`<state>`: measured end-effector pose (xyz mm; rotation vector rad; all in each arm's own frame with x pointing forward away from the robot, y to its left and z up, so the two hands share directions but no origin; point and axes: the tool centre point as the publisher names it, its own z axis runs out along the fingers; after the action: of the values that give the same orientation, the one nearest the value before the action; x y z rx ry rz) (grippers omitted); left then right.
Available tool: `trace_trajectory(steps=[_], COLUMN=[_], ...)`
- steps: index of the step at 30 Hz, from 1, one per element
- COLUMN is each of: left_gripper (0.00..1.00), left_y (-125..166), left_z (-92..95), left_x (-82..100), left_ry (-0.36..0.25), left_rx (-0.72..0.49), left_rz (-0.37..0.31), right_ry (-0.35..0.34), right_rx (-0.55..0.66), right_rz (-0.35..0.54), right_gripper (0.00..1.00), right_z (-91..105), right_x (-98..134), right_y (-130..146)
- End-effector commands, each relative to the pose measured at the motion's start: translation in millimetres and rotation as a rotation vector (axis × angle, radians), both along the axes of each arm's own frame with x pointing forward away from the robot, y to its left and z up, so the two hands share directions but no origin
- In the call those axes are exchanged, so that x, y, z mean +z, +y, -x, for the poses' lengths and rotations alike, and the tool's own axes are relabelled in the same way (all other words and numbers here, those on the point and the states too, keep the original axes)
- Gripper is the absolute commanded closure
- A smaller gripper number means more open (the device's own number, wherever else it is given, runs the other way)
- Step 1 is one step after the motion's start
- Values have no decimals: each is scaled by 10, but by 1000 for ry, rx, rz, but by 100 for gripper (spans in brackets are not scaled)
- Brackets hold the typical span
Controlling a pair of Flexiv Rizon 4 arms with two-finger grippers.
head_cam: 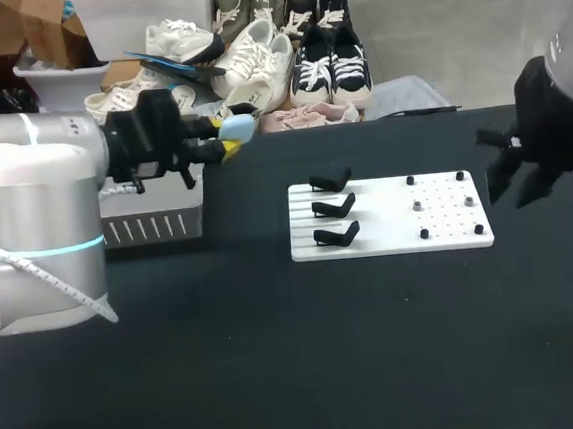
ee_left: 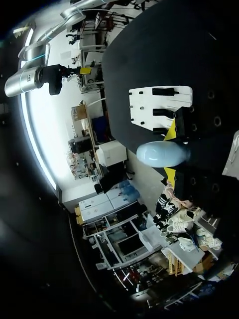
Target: Pick up each earbud case from the left stands, insert the matching earbuds, close the lid, and place the case in the box.
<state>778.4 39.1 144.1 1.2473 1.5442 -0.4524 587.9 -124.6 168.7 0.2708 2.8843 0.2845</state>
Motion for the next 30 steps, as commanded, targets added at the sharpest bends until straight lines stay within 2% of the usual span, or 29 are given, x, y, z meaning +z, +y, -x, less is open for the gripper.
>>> trace_trajectory(steps=[1,3,4,6,10,16,18,20,23,30], left_gripper=[100,100,100,100,100,100,100,100,100,100], left_y=[250,343,381,439,640,859,920,949,1004,1112], left_z=[35,-26,-65,-129,-253,-369,-404,-429,-445,-424], left_x=[6,-47,-80,-135,-282,-438,-491,-543,-676,-816], left_ry=[33,40,58,73,98,141,147,171,203,246], left_rx=[-10,2,2,0,14,41,50,47,68,95], left_rz=[-38,-39,-68,-84,-91,-79,-57,-75,-54,-47], right_ry=[-32,-30,-30,-25,-22,-1,2,6,14,26], right_rx=[-26,-33,-36,-42,-55,-66,-67,-69,-69,-62], right_rz=[15,21,25,33,23,29,31,36,39,43], right_gripper=[71,71,71,71,71,71,71,71,71,72], right_z=[82,96,100,96,81,28,18,10,-10,-49], right_x=[34,48,55,63,76,61,60,56,43,7], right_y=[15,40,61,97,160,283,319,355,393,456])
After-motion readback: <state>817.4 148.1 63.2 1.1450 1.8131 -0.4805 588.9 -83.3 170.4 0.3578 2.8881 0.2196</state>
